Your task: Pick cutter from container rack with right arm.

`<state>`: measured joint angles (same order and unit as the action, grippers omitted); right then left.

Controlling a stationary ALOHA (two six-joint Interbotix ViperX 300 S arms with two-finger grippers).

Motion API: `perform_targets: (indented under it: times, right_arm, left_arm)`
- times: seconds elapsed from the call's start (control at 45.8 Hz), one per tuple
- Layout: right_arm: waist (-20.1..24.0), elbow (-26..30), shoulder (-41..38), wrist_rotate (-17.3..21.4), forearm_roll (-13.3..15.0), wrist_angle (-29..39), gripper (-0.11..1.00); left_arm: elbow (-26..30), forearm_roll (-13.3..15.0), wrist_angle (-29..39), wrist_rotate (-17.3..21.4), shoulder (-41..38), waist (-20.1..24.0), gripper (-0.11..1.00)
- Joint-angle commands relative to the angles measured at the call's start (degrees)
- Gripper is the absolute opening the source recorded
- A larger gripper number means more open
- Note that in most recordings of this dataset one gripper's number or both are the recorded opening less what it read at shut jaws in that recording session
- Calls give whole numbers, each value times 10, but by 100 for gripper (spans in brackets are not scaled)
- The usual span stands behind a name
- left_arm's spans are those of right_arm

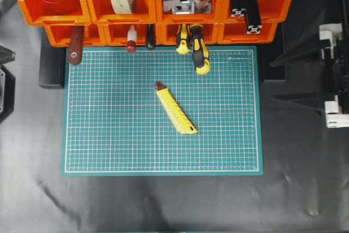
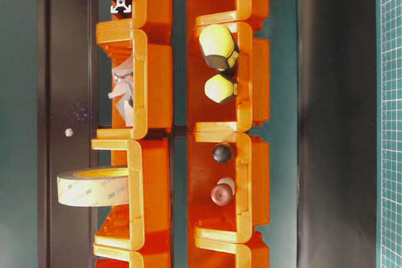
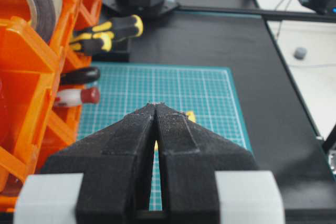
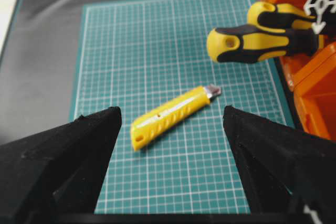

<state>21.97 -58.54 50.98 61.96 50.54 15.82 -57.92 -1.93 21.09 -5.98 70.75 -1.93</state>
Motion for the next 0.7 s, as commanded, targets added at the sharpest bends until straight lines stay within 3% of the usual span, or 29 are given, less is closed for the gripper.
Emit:
perform_targets:
  times: [0.0, 0.284, 0.677]
  right_arm:
    - [1, 8, 17, 0, 1, -6, 76]
    - [1, -7, 62, 1, 1, -6, 75]
    - [1, -9, 67, 0, 1, -6, 75]
  left_arm:
    - [14, -1, -4, -2, -4, -2, 0]
    - [13, -1, -6, -2, -4, 1, 0]
    - [9, -1, -29, -2, 9, 3, 0]
